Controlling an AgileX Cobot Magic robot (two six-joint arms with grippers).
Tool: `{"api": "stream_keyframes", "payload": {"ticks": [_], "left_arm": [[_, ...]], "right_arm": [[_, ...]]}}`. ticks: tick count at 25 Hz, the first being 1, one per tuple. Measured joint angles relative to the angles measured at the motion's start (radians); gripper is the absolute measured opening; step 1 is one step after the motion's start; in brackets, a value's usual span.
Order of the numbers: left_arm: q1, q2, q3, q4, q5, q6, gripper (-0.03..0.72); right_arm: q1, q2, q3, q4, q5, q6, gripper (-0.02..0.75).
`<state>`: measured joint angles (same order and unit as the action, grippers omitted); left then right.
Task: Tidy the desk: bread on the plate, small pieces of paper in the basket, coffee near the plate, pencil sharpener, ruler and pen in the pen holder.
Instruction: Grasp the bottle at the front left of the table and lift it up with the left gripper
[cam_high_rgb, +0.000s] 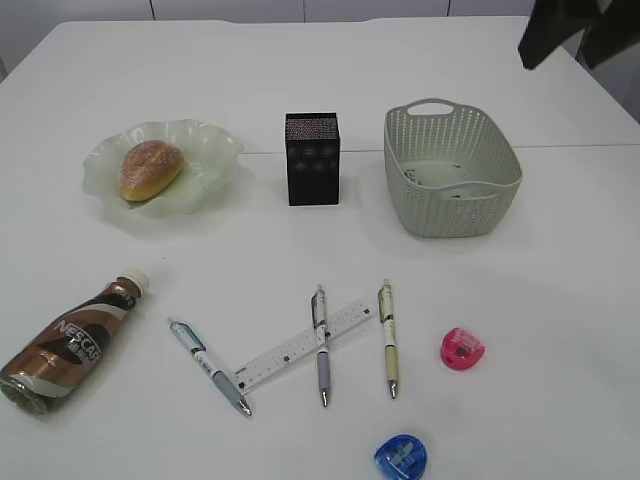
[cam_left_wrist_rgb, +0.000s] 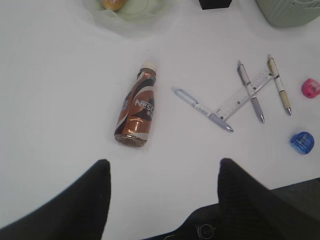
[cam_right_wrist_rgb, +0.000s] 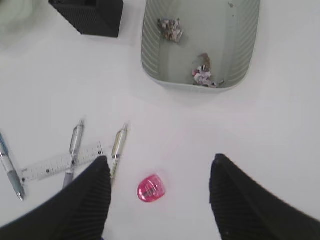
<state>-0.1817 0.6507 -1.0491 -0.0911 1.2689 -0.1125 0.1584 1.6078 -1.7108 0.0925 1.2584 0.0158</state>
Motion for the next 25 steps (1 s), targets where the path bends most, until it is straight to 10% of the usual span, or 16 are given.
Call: {"api": "stream_keyframes", "payload": {"ticks": [15, 25], "left_arm": [[0.0, 0.229, -0.049, -0.007, 0.0, 0.006, 0.486], [0.0, 0.353, -0.05, -0.048, -0.006, 0.047, 0.543]], "right_arm": [[0.0, -0.327, 0.534, -0.006, -0.027, -0.08, 0.488], [0.0, -0.367, 0.617, -0.006, -0.046, -0.122, 0.488]]}}
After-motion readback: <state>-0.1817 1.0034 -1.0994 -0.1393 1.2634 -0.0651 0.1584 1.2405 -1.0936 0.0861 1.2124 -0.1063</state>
